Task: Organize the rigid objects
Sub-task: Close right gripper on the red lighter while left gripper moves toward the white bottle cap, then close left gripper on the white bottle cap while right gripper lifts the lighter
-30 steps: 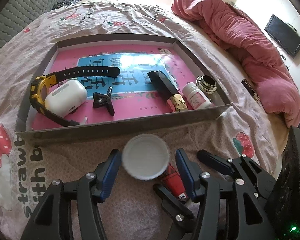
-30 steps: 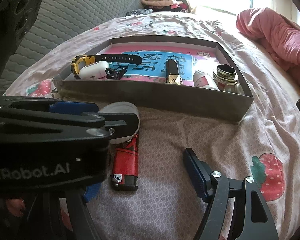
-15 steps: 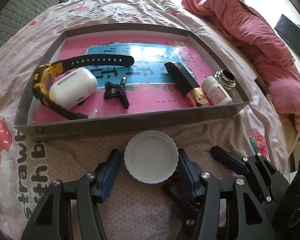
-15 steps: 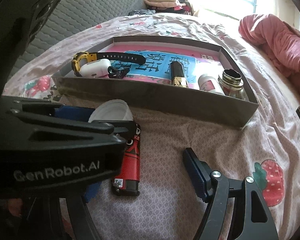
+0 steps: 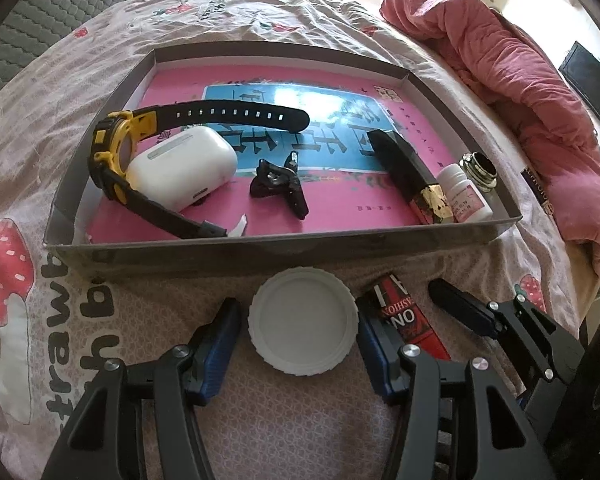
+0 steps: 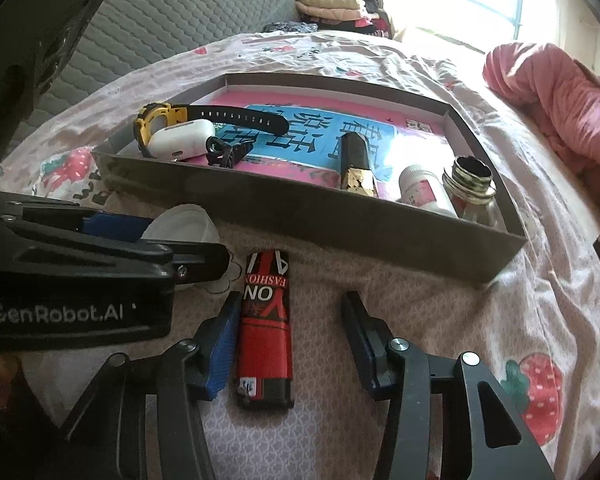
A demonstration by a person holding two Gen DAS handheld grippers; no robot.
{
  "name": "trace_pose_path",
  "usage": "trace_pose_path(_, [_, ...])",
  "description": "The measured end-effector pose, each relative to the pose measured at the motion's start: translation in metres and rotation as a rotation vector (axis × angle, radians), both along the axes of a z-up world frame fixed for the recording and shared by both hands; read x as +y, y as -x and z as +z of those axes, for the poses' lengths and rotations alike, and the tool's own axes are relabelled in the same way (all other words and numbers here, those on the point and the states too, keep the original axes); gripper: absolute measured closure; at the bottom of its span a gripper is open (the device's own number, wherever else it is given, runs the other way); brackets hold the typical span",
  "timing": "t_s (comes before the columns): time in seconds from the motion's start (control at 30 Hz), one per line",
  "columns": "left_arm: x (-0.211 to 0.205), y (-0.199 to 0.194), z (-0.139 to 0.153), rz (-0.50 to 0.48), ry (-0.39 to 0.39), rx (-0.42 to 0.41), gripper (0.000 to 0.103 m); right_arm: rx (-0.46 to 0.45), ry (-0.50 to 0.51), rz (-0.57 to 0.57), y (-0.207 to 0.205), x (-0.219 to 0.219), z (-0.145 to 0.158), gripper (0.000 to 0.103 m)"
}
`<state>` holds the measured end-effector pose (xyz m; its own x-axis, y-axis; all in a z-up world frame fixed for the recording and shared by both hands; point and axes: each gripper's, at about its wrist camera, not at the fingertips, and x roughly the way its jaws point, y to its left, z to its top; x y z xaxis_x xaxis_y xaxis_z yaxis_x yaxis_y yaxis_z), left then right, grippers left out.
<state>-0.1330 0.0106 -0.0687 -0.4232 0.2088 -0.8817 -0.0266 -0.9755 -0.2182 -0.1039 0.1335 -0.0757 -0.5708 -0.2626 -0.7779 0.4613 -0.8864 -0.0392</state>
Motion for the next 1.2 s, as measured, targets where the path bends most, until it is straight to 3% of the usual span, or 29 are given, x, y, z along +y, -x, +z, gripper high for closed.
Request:
trace_pose_path(0.13, [0.000, 0.000, -0.003, 0.000, 0.000, 0.003, 0.046, 0.010, -0.022, 0.000, 0.001, -0.001, -0.001, 0.058])
trace_pose_path(0.2, [0.002, 0.001, -0.003, -0.003, 0.004, 0.005, 0.046, 0.010, -0.024, -0.009, 0.003, 0.002, 0.001, 0.074])
trace_pose_path(0.27, [0.003, 0.002, -0.004, -0.006, 0.008, 0.004, 0.046, -0.008, 0.001, -0.024, 0.007, 0.010, 0.002, 0.082])
trace_pose_path(0.7, [0.000, 0.001, -0.002, -0.001, 0.017, 0.005, 0.052, -0.042, 0.113, -0.089, 0.011, 0.036, 0.014, 0.082])
trace_pose_path(1.2, [-0.003, -0.009, 0.021, 0.002, 0.001, 0.045, 0.052, 0.007, 0.190, -0.090, 0.003, 0.045, 0.033, 0.082])
